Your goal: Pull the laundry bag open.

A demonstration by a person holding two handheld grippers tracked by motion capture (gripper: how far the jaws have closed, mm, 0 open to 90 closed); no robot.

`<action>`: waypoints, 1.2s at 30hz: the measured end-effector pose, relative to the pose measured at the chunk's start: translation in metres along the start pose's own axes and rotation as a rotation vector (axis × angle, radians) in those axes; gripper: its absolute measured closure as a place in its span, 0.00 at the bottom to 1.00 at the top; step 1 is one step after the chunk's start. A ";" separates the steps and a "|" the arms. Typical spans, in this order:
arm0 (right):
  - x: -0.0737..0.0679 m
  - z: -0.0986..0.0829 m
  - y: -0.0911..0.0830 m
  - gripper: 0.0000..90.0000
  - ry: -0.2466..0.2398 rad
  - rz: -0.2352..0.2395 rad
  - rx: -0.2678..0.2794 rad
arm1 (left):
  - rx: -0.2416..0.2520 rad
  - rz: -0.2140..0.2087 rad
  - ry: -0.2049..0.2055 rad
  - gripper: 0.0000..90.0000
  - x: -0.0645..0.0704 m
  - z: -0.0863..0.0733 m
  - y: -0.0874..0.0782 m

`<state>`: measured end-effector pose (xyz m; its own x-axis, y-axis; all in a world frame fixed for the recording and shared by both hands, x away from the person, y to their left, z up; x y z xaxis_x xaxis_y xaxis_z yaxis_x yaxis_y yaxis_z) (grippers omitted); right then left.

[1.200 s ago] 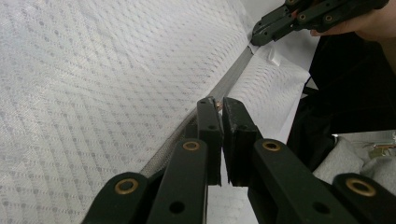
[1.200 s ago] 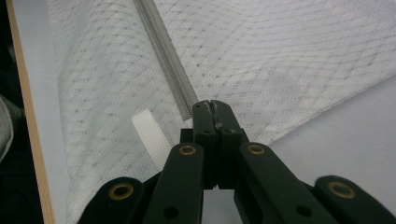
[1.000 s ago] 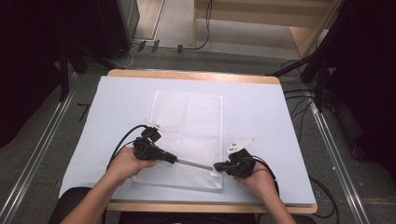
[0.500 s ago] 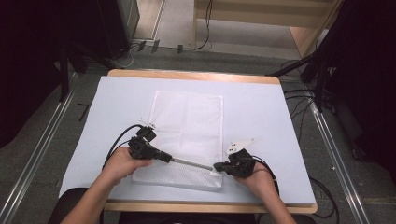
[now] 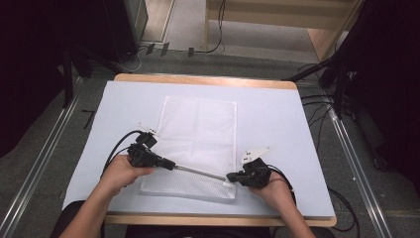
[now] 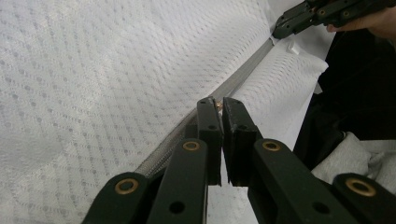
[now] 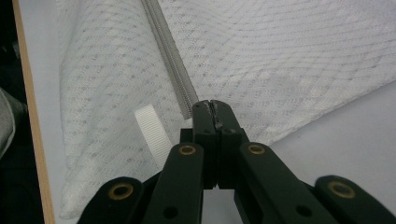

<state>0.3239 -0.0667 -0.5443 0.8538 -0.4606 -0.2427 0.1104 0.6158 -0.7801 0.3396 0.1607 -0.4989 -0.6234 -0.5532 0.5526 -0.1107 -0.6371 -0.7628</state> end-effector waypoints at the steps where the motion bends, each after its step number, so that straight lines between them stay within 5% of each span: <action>1: 0.000 0.000 0.000 1.00 -0.003 0.000 0.001 | -0.002 0.000 -0.001 0.98 0.000 0.000 0.000; 16: 0.001 0.001 0.000 1.00 -0.017 0.009 -0.003 | 0.000 0.013 -0.017 0.98 -0.007 -0.006 -0.007; 36: 0.000 0.001 0.000 1.00 -0.030 0.016 -0.012 | 0.003 0.054 -0.094 0.98 -0.033 -0.029 -0.034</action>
Point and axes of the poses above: each handheld gripper's, and its own axes: y roughly forward along the jaws, z roughly out of its top, x roughly to its right, the point moved 10 cm from there along y, roughly forward along the jaws, and after that the axes turned 6 degrees about -x, right-handed, at the moved point
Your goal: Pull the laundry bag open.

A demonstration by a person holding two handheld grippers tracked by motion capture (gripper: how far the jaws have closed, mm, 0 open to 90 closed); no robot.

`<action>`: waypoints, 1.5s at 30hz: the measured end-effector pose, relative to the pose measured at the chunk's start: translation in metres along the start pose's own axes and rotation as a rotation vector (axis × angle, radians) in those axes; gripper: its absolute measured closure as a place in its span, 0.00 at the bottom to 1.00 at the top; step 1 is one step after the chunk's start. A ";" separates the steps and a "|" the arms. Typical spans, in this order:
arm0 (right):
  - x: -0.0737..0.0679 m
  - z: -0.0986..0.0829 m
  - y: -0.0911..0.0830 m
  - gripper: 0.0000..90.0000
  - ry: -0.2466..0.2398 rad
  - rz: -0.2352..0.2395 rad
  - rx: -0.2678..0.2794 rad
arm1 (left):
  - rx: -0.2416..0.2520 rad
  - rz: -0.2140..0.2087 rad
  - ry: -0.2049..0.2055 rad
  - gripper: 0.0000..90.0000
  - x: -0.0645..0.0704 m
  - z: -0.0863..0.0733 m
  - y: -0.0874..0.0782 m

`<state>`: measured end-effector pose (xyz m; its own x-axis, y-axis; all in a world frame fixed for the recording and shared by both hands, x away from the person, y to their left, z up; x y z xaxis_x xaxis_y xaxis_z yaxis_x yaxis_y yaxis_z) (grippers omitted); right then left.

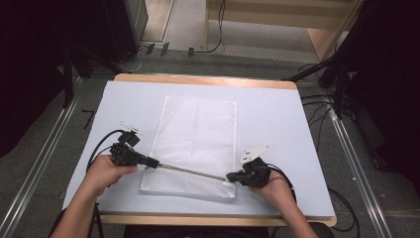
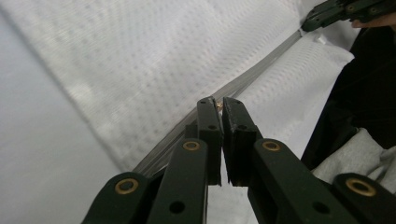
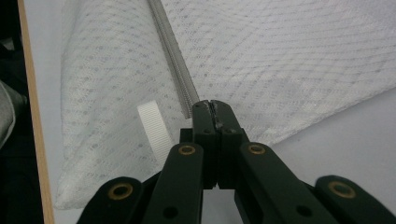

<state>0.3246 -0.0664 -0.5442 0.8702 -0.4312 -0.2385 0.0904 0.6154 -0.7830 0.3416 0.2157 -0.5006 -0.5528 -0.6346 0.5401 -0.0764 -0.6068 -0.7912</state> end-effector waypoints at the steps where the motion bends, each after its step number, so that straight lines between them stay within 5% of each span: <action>1: 0.000 0.000 0.000 1.00 -0.003 0.001 -0.003 | 0.003 0.002 -0.011 0.98 -0.003 -0.002 -0.002; 7: 0.001 0.001 0.000 1.00 -0.015 0.005 -0.009 | -0.001 -0.006 -0.025 0.98 -0.008 -0.012 -0.007; 17: 0.001 0.001 0.000 1.00 -0.014 0.010 -0.012 | 0.010 0.047 -0.099 0.98 -0.027 -0.027 -0.014; 45: 0.001 0.002 0.000 1.00 -0.014 0.007 -0.029 | 0.037 0.060 -0.064 0.96 -0.021 -0.033 -0.014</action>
Point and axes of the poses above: each handheld gripper's, and its own axes: y roughly forward along the jaws, z roughly out of its top, x roughly to its right, the point moved 10 cm from there along y, roughly forward along the jaws, and after that the axes turned 6 degrees about -x, right-handed, at the moved point
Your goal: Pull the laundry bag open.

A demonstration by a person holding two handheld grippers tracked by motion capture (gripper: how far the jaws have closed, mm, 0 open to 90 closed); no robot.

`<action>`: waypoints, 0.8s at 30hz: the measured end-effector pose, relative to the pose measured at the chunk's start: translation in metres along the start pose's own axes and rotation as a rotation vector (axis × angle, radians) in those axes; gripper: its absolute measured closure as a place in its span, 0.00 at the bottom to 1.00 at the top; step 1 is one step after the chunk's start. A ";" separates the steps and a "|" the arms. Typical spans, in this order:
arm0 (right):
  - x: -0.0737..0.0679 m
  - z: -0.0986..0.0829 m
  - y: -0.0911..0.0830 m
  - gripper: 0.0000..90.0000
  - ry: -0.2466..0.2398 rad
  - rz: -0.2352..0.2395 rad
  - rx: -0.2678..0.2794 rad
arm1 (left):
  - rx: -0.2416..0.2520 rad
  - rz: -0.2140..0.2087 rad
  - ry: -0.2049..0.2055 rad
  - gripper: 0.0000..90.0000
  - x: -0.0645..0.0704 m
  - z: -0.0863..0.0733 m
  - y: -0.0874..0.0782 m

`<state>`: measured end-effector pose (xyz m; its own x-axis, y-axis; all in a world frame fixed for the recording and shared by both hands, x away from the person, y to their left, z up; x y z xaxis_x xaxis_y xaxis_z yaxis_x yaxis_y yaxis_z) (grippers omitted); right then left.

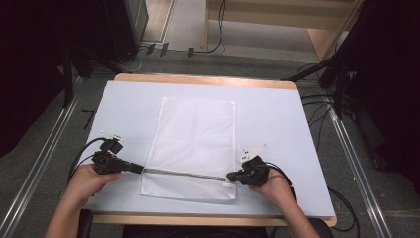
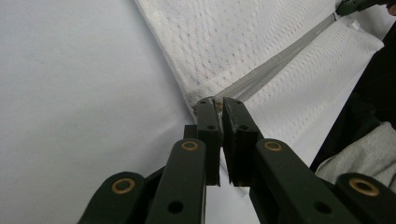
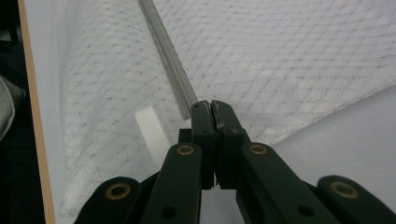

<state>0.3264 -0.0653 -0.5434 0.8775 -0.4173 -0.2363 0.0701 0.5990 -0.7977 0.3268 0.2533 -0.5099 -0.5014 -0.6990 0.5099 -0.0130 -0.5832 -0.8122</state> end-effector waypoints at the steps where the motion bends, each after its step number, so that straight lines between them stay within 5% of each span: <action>1: 0.000 0.000 0.000 1.00 0.005 0.004 -0.001 | 0.003 0.002 0.004 0.94 0.000 0.000 0.000; 6: 0.000 0.003 -0.002 0.94 0.042 0.035 0.012 | 0.045 -0.006 0.033 0.78 0.000 0.004 -0.004; 24: 0.025 0.013 -0.025 0.66 0.087 -0.059 0.135 | 0.257 0.127 0.118 0.52 -0.008 0.032 -0.016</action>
Point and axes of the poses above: each handheld gripper's, and its own axes: y roughly forward along the jaws, z roughly out of its top, x roughly to its right, the point moved 10 cm from there along y, roughly forward along the jaws, and after that the axes turned 6 degrees about -x, right-handed, at the moved point
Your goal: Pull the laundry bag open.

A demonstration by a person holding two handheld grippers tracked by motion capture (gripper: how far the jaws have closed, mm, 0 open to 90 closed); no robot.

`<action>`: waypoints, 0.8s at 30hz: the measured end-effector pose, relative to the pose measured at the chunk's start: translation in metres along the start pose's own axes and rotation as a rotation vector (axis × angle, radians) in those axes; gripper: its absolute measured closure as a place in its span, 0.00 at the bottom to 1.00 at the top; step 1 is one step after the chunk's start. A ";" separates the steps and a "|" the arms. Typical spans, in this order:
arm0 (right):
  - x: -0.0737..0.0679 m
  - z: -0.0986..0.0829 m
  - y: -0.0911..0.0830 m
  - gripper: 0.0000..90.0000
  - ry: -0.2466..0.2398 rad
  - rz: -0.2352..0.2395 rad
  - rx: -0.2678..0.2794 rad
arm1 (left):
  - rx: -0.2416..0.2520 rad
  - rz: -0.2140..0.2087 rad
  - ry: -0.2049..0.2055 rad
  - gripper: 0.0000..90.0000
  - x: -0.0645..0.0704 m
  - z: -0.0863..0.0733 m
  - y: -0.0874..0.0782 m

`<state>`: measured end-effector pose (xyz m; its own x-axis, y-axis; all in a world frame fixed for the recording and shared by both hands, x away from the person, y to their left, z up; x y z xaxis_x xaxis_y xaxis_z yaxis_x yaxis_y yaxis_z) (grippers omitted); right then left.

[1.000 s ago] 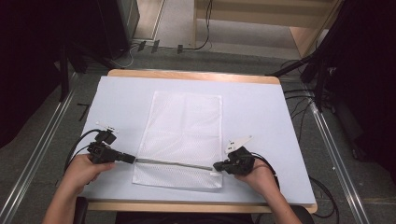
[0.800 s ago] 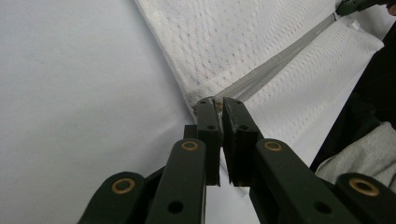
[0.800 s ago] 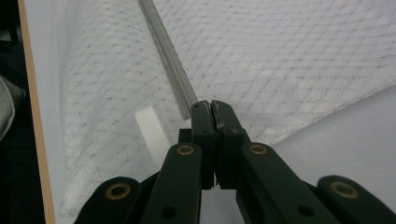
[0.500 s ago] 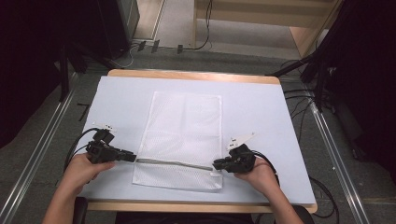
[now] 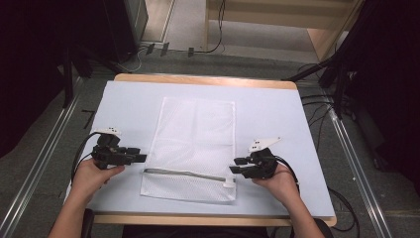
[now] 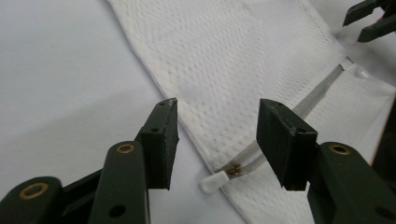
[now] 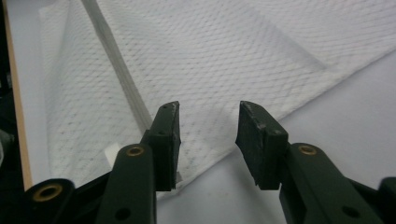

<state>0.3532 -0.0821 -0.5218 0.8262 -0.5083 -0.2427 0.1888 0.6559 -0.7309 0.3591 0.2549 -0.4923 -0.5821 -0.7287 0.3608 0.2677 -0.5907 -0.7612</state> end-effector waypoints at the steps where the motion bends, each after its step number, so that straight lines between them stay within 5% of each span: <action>1: 0.002 0.000 -0.001 0.64 0.006 -0.007 0.003 | 0.009 -0.002 -0.004 0.50 -0.001 0.001 0.000; 12: 0.030 -0.006 -0.013 0.46 0.077 -0.095 0.057 | 0.031 0.069 -0.038 0.43 -0.026 0.007 0.000; 24: 0.052 -0.016 -0.020 0.38 0.158 -0.172 0.076 | 0.035 0.119 -0.068 0.40 -0.044 0.012 0.002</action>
<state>0.3842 -0.1307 -0.5304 0.6863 -0.6934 -0.2195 0.3639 0.5887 -0.7218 0.3944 0.2817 -0.5031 -0.4913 -0.8154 0.3062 0.3589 -0.5099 -0.7818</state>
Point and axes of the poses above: each handheld gripper's, and its own axes: y roughly forward along the jaws, z roughly out of its top, x roughly to its right, the point moved 10 cm from there along y, roughly forward along the jaws, and after that the axes turned 6 degrees about -x, right-handed, at the moved point
